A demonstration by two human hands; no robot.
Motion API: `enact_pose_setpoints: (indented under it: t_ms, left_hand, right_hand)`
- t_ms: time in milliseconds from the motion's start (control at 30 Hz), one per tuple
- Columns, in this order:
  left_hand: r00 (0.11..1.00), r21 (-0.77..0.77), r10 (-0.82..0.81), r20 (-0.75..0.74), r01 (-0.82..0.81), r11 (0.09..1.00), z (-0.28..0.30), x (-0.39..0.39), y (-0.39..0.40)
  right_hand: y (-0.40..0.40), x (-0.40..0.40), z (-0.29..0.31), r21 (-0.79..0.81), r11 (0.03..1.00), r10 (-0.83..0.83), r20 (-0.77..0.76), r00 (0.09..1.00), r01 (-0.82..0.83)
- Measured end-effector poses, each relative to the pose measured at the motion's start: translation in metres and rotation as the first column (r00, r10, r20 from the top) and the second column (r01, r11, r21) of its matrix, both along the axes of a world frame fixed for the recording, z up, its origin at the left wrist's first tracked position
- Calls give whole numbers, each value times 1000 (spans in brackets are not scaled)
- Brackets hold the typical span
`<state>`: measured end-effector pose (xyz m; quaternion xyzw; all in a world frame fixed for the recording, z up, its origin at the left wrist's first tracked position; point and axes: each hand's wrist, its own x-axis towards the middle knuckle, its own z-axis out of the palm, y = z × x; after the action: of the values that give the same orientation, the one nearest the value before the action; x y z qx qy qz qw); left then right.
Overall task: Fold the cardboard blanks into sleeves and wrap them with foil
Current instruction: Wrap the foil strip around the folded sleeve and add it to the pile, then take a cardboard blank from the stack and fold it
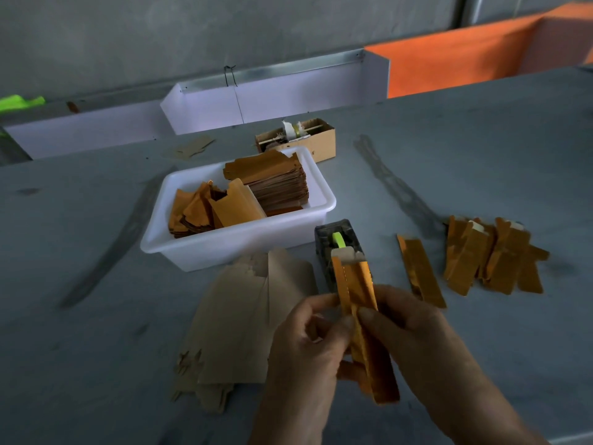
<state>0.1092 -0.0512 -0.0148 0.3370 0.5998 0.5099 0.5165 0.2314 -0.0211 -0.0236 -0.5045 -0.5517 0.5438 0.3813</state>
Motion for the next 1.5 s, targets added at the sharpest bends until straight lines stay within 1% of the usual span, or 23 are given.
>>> enact_pose_setpoints:
  t_ms: [33,67,100,133,167,200,233,267,300,367,433,500,633,767,833,967,1100,1267,1300,1333,1400,1433,1500]
  left_hand:
    - [1000,-18,1,3,-1,1000,1,-3,2]
    - [998,-17,14,-68,-15,1000,-1,-7,4]
    - [968,9,43,-247,-42,999,-5,-13,7]
    - [866,50,94,-491,-80,996,-9,-21,11]
    - [688,93,148,-711,-117,989,-11,-29,16]
    - [490,111,171,-855,-151,982,-11,-37,20]
    - [343,93,153,-927,-186,978,-12,-43,25]
    - [257,48,104,-961,-215,975,-15,-48,31]
    - [217,-19,33,-976,-233,972,-18,-51,37]
    - [185,-132,-87,-979,-252,959,-22,-53,46]
    - [157,-160,-121,-980,-263,951,-25,-53,52]
    - [170,-150,-105,-980,-280,948,-26,-56,55]
    - [261,-109,-31,-965,-291,950,-26,-64,55]
    - [380,-113,1,-925,-277,954,-25,-77,55]
    - [447,-101,36,-894,-278,955,-24,-85,56]
    - [544,-89,66,-836,-254,963,-23,-98,57]
    - [552,-91,57,-832,-237,967,-21,-103,55]
    - [557,117,245,-794,-255,960,-7,-97,44]
    - [586,145,282,-760,-270,952,-3,-96,40]
    - [662,133,297,-688,-287,949,2,-95,36]
    - [881,43,241,-407,-246,968,11,-93,25]
    - [952,16,184,-245,-185,983,16,-90,20]
    - [997,1,74,-25,-74,997,20,-87,11]
  right_hand:
    - [3,2,0,9,1000,-17,14,1000,17]
    - [7,6,0,29,997,-67,28,997,66]
    - [13,11,0,64,989,-138,50,989,134]
    - [20,18,-1,119,971,-219,90,972,208]
    - [27,26,-1,192,945,-296,146,944,266]
    - [35,32,-3,270,914,-362,208,909,303]
    - [43,38,-6,329,886,-419,268,867,327]
    - [51,43,-12,353,871,-459,332,824,343]
    - [60,47,-18,346,870,-476,399,784,353]
    - [74,50,-32,312,884,-465,529,710,347]
    - [82,50,-40,292,902,-432,625,650,319]
    - [86,48,-43,291,908,-418,672,611,300]
    - [89,47,-41,295,912,-406,746,528,284]
    - [75,52,-35,385,861,-506,708,493,332]
    - [63,56,-32,437,816,-578,621,530,377]
    - [43,60,-27,448,774,-628,463,625,447]
    - [31,55,-17,499,742,-650,372,663,447]
    - [10,29,0,530,760,-567,256,783,377]
    - [5,20,4,526,773,-527,224,819,354]
    - [-1,12,7,511,797,-476,204,855,322]
    - [-9,-5,12,443,865,-351,200,915,236]
    - [-11,-13,13,397,897,-289,197,937,194]
    - [-12,-26,15,302,945,-188,185,965,126]
